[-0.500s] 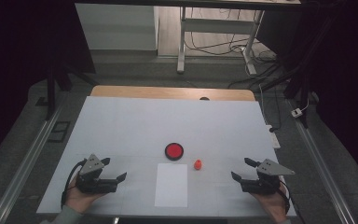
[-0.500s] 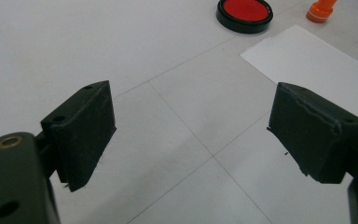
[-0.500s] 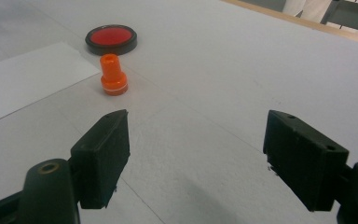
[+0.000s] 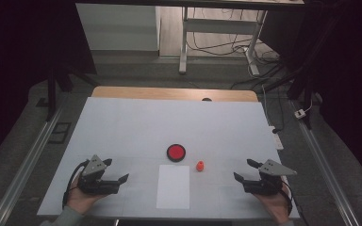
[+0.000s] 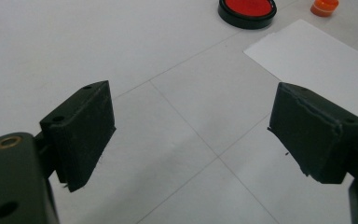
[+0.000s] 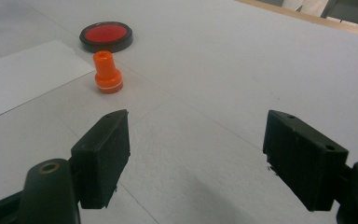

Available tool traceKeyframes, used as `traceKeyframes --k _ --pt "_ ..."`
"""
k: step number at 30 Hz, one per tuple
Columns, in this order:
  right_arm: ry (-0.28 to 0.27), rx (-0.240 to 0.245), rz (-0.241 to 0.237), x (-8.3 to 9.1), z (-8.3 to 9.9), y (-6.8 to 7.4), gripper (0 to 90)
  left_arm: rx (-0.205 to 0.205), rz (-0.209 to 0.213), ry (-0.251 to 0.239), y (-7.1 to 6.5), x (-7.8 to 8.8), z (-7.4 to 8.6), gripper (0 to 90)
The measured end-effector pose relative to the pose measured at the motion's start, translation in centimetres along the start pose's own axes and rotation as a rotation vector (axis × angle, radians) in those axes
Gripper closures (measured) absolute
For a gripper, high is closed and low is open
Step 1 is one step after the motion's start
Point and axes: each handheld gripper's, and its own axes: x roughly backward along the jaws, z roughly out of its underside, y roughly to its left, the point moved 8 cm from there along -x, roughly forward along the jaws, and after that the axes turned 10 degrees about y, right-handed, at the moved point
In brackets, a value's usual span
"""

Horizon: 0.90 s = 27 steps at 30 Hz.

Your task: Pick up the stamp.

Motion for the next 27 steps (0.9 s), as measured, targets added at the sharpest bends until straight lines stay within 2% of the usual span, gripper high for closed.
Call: traceKeyframes --k 10,19,27 --pt "-0.014 0.005 0.006 0.3 -0.9 0.2 25.4 -0.003 -0.016 -0.007 0.0 0.2 0.0 14.2" --pt "0.009 0.013 -0.017 -0.5 -1.4 0.8 27.5 -0.01 -0.026 -0.012 -0.1 0.5 0.1 14.3" --pt "-0.009 0.028 -0.037 -0.5 -2.9 1.7 28.5 -0.015 -0.03 -0.01 -0.1 0.4 0.0 14.4"
